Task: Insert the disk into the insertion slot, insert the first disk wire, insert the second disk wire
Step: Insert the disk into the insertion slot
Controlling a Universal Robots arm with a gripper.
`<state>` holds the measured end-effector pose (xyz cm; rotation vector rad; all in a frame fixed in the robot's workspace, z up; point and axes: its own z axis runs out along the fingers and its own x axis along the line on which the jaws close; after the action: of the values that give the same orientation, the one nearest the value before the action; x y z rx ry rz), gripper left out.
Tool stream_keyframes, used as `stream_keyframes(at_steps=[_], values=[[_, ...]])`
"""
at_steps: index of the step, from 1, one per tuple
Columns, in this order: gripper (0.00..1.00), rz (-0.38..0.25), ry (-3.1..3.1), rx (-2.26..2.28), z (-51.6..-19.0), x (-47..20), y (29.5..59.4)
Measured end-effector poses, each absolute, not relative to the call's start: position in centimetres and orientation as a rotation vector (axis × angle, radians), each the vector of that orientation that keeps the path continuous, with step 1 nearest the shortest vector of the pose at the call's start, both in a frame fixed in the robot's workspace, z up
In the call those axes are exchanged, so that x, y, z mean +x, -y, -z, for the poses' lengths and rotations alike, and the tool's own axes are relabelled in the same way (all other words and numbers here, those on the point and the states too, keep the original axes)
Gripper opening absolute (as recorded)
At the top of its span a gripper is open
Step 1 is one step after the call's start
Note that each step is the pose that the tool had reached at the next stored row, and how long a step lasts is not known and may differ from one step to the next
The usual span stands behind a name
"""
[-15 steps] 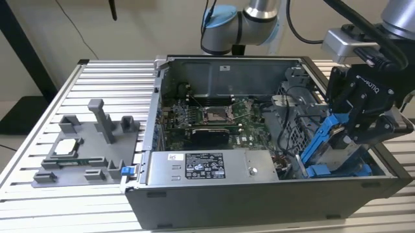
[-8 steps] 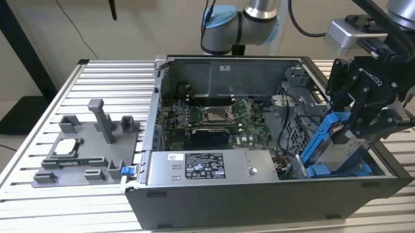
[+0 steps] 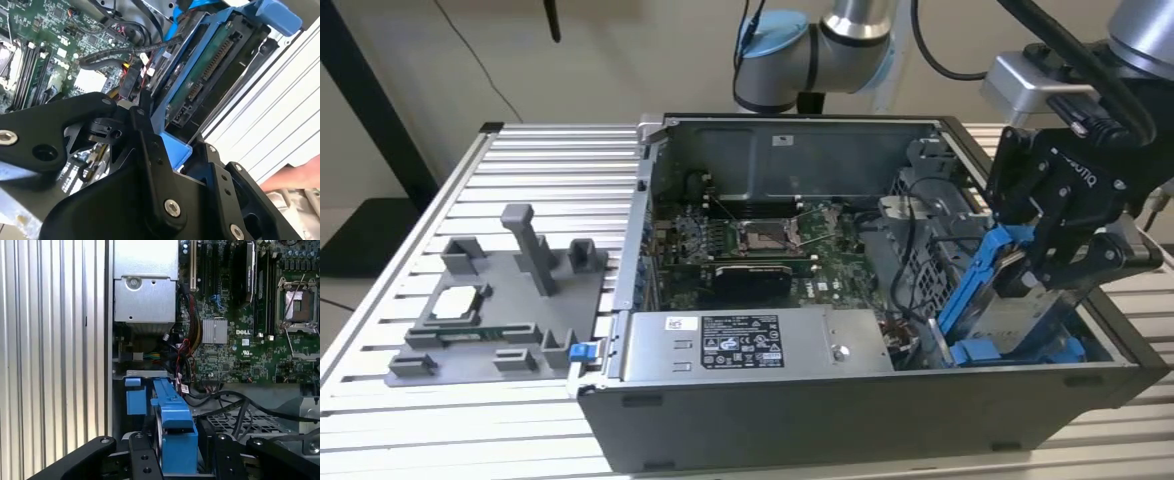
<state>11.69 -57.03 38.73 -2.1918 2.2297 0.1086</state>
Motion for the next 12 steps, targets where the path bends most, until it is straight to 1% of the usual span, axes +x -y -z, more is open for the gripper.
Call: stream_keyframes(at_steps=[1,2,12], values=[[1.0,-0.109,-2.229,-2.191,-38.72,11.69,57.04],[0.0,-0.109,-2.229,-2.191,-38.72,11.69,57.04],[0.0,-0.112,-2.228,-2.19,-38.77,11.69,57.03]])
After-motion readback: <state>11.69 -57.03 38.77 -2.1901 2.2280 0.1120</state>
